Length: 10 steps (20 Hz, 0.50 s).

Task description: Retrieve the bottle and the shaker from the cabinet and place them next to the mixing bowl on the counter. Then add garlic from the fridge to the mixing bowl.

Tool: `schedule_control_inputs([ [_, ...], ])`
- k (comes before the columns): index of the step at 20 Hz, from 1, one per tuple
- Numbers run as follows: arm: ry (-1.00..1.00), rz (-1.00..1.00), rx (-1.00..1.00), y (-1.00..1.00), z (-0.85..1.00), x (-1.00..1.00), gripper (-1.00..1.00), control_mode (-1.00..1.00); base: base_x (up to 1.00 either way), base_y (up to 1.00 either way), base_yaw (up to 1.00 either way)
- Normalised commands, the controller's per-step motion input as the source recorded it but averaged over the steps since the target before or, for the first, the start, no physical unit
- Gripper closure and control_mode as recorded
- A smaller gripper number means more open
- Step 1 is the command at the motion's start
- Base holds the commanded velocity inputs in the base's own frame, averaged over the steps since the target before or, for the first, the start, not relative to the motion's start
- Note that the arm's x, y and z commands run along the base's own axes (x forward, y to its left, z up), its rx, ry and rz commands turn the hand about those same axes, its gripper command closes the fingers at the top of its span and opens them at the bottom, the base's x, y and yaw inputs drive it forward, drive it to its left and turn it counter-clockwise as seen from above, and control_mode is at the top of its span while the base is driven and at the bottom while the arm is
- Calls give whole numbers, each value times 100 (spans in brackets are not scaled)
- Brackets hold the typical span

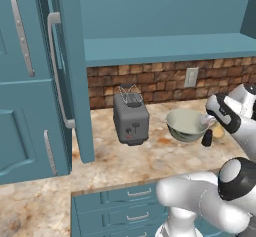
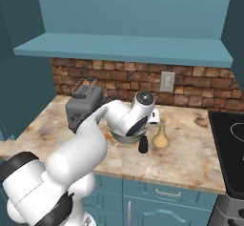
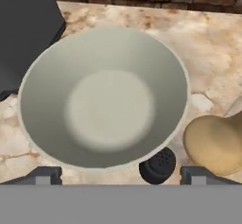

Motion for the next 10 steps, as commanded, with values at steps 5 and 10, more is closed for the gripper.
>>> schedule_control_inputs([
  [5, -10, -20, 2, 50, 8, -11, -100, -100, 0, 0, 0],
  [10, -11, -25, 1, 47, 64, -8, -100, -100, 0, 0, 0],
])
